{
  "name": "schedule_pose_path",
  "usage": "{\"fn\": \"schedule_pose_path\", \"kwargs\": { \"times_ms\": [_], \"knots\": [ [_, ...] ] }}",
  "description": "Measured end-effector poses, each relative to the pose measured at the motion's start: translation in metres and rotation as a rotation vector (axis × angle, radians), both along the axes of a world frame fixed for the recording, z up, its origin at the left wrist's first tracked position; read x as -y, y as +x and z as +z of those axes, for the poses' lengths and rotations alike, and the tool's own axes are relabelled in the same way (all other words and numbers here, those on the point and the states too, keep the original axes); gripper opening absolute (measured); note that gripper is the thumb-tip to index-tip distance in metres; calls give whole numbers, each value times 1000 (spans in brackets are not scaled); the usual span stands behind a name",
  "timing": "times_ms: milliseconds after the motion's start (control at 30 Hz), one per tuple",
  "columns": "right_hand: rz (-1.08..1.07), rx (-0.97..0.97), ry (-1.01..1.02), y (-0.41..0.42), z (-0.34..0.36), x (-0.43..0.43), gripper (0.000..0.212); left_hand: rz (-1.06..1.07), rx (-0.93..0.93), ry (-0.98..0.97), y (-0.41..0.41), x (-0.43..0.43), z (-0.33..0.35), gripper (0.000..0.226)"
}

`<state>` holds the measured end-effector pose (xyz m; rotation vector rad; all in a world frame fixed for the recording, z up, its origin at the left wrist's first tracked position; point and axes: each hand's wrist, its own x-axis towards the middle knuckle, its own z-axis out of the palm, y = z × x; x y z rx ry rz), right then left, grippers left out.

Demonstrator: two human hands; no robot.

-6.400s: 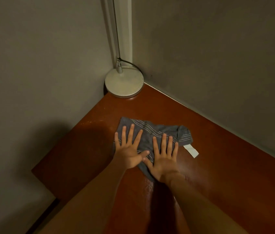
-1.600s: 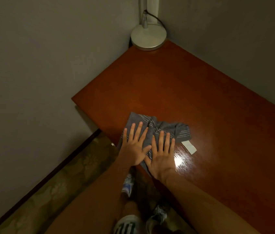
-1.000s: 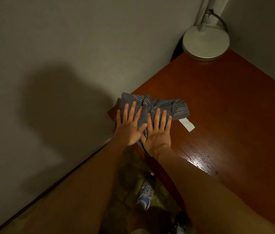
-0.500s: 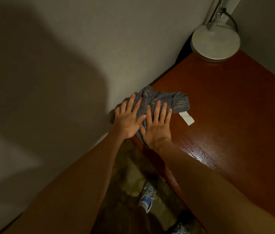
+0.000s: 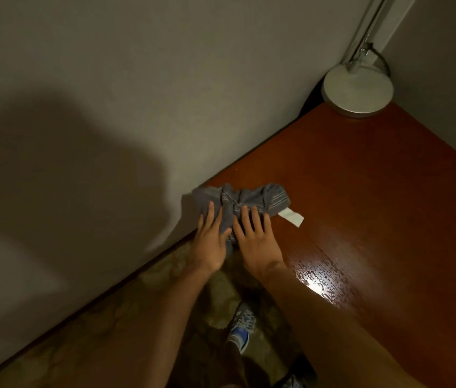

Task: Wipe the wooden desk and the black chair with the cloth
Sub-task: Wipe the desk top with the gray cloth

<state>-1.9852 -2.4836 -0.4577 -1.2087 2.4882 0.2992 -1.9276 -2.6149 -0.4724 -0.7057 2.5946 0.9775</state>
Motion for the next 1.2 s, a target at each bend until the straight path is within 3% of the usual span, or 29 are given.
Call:
{"fn": "schedule_pose_path", "kwargs": {
  "times_ms": [100,200,300,467,533,600,667,733,800,867,933,1033,1100,1200],
  "knots": [
    [-15,46,-98,23,9,-20,58,-68,175,-122,34,-23,15,56],
    [-66,92,-200,40,18,-40,44,14,184,-76,59,-48,31,50],
    [-185,207,-370,39,34,-56,30,275,102,133,60,-63,54,46],
    [-613,613,-670,28,72,-88,20,345,-37,443,45,-70,86,56],
    [-820,747,-796,22,85,-96,15,430,-38,658,34,-75,98,58],
    [-971,862,-856,10,95,-98,16,523,28,903,19,-75,100,57],
    [-1064,887,-879,-8,97,-106,30,603,84,1036,4,-79,100,64],
    [-1171,825,-878,-26,92,-119,54,595,45,910,-6,-82,94,64],
    [-1215,691,-858,-36,81,-139,70,535,-80,656,-8,-85,84,40],
    [-1137,549,-780,-35,72,-155,72,402,-142,545,-6,-89,80,20],
    [-932,365,-668,-26,63,-165,65,180,-141,438,-4,-100,72,15],
    [-590,197,-550,-11,49,-167,51,-178,-136,108,-4,-126,56,28],
    [-459,89,-445,-5,37,-166,50,-297,-9,-56,-7,-142,44,50],
    [-429,209,-324,-2,24,-163,69,-433,216,-216,-9,-153,26,74]
  ]
}}
